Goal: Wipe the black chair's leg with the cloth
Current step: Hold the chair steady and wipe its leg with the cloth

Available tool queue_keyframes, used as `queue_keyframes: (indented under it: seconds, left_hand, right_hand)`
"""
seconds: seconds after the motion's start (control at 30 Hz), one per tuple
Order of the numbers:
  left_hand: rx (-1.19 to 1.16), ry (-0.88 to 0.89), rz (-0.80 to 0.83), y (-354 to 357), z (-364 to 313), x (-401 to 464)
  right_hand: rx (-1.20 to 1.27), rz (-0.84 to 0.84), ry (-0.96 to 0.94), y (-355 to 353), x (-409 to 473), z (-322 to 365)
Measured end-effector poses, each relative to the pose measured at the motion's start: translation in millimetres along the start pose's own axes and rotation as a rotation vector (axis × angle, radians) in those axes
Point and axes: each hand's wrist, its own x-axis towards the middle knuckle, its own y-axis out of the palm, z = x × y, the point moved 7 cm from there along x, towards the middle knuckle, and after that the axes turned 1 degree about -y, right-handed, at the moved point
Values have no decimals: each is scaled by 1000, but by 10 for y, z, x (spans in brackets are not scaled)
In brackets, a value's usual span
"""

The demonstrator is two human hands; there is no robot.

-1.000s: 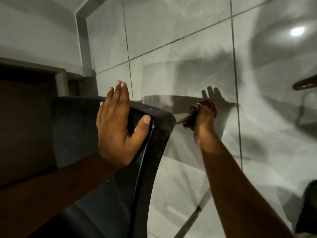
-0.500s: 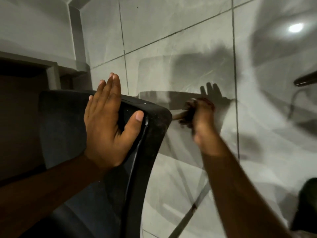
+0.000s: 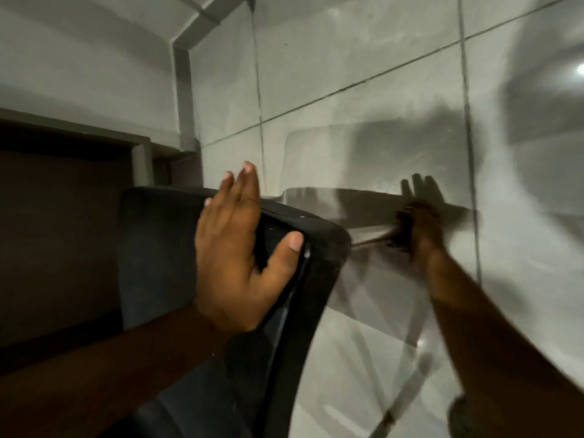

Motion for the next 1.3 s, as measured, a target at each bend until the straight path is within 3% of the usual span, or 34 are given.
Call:
queue_keyframes:
  seconds: [0.2, 0.33, 0.43, 0.57, 0.67, 0.77, 0.9, 1.1, 1.3]
  left_hand:
    - [-39, -21, 31, 34, 37, -14]
    - [-43, -30, 39, 26, 16, -20]
    - [-20, -36, 38, 12, -1, -19]
    - [-12, -14, 40, -1, -21, -25]
    - [-12, -5, 39, 16, -13, -8]
    - [-35, -6, 37, 19, -6, -16]
    - [-42, -1, 24, 32, -1, -11]
    - [-45, 22, 7, 32, 17, -16]
    - [-65, 3, 5, 28, 10, -15]
  right_hand:
    - [-97, -31, 64, -76, 148, -43]
    - [52, 3, 85, 174, -558, 66]
    - [198, 124, -8, 583, -1363, 184]
    - [277, 145, -86, 844, -1781, 97]
    - [313, 141, -46, 769, -1614, 27]
    - [390, 11, 121, 507, -1150, -72]
    - [268, -84, 101, 219, -434, -55]
    - [-6, -2, 109, -99, 415, -216]
    - [34, -23, 144, 26, -24, -105]
